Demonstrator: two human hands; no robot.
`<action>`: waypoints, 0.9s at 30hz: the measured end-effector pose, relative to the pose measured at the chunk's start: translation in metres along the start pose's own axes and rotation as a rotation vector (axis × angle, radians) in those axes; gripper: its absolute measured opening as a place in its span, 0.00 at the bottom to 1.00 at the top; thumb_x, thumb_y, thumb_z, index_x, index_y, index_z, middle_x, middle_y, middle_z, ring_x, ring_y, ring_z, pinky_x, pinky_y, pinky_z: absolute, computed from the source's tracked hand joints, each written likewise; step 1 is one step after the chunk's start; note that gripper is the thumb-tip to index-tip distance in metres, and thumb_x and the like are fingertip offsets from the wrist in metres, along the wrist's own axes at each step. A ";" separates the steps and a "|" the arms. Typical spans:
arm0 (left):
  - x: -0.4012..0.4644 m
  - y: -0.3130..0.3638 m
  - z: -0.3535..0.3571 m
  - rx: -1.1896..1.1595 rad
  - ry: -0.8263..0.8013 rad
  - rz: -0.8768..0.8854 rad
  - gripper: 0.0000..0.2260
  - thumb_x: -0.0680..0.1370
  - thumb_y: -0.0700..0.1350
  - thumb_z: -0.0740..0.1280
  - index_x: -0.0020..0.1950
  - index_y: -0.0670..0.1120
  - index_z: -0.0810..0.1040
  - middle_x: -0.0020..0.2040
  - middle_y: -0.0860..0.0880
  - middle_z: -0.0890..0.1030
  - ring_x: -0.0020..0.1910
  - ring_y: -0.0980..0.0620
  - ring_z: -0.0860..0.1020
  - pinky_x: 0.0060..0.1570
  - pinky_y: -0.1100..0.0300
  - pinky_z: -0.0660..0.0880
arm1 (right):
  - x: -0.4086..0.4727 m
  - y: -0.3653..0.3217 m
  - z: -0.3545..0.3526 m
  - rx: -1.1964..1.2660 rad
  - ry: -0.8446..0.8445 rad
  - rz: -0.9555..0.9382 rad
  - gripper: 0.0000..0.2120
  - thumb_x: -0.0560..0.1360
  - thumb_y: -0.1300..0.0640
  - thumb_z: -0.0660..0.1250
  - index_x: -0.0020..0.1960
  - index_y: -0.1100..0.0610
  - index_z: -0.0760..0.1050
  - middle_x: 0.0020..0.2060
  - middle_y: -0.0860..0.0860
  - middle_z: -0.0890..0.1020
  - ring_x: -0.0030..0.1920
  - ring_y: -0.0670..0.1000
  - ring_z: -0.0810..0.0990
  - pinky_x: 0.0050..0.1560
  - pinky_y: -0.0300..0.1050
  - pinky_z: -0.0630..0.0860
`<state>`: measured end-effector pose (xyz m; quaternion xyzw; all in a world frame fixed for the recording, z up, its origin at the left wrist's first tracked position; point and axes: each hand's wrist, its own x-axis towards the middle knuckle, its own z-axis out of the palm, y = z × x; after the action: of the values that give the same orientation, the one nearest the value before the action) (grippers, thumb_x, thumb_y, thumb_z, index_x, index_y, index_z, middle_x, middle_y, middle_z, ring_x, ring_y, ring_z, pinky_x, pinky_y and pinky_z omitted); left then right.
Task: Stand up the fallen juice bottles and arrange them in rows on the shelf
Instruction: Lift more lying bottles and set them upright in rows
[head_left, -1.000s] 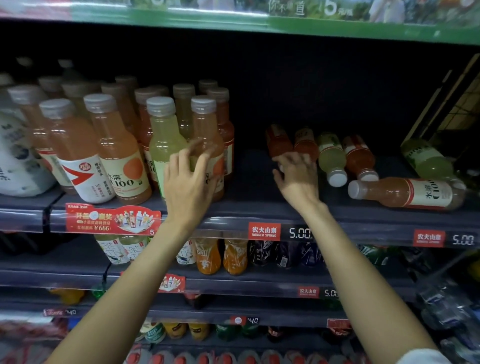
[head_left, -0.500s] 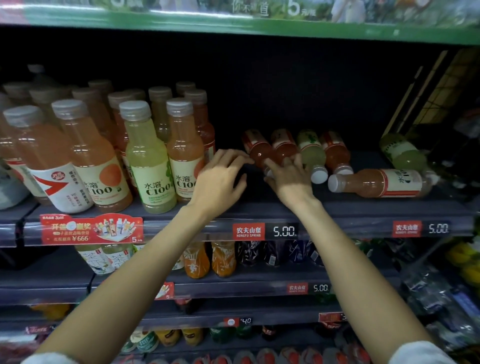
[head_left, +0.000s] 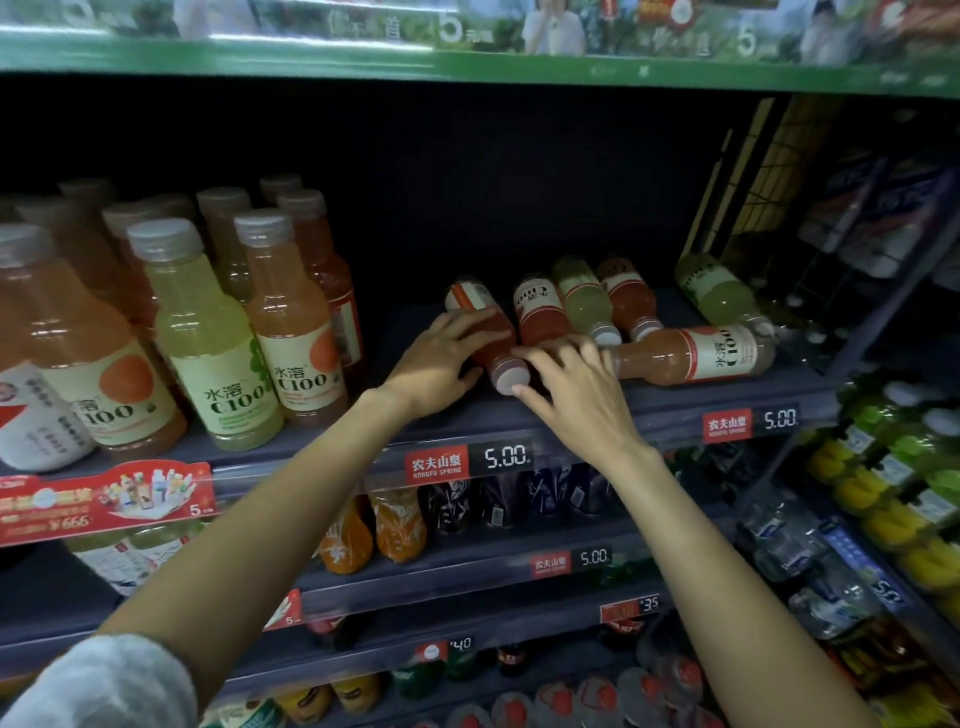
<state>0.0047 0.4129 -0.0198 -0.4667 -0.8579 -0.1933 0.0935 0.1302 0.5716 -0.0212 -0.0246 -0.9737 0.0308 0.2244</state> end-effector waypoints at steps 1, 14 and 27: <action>0.004 0.001 0.000 0.063 -0.009 0.041 0.26 0.78 0.40 0.65 0.74 0.51 0.65 0.77 0.52 0.59 0.76 0.48 0.53 0.72 0.50 0.56 | -0.001 0.006 0.000 -0.018 0.028 0.005 0.19 0.78 0.45 0.61 0.65 0.53 0.72 0.57 0.56 0.78 0.62 0.61 0.69 0.60 0.57 0.64; -0.003 0.005 -0.014 0.329 0.065 0.250 0.21 0.76 0.51 0.68 0.69 0.52 0.72 0.70 0.49 0.70 0.72 0.42 0.64 0.69 0.41 0.62 | -0.003 0.020 0.007 -0.096 0.181 0.066 0.15 0.73 0.53 0.70 0.56 0.60 0.78 0.56 0.63 0.77 0.58 0.65 0.72 0.60 0.61 0.69; -0.001 0.029 -0.071 -0.385 0.542 -0.321 0.20 0.78 0.59 0.63 0.61 0.47 0.75 0.53 0.50 0.82 0.52 0.53 0.80 0.54 0.53 0.77 | 0.043 -0.040 0.011 0.854 0.049 0.109 0.36 0.69 0.50 0.75 0.71 0.50 0.62 0.60 0.50 0.78 0.59 0.47 0.77 0.55 0.34 0.73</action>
<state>0.0284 0.3967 0.0517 -0.2669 -0.8123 -0.4800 0.1963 0.0853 0.5337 -0.0097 0.0185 -0.8652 0.4423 0.2353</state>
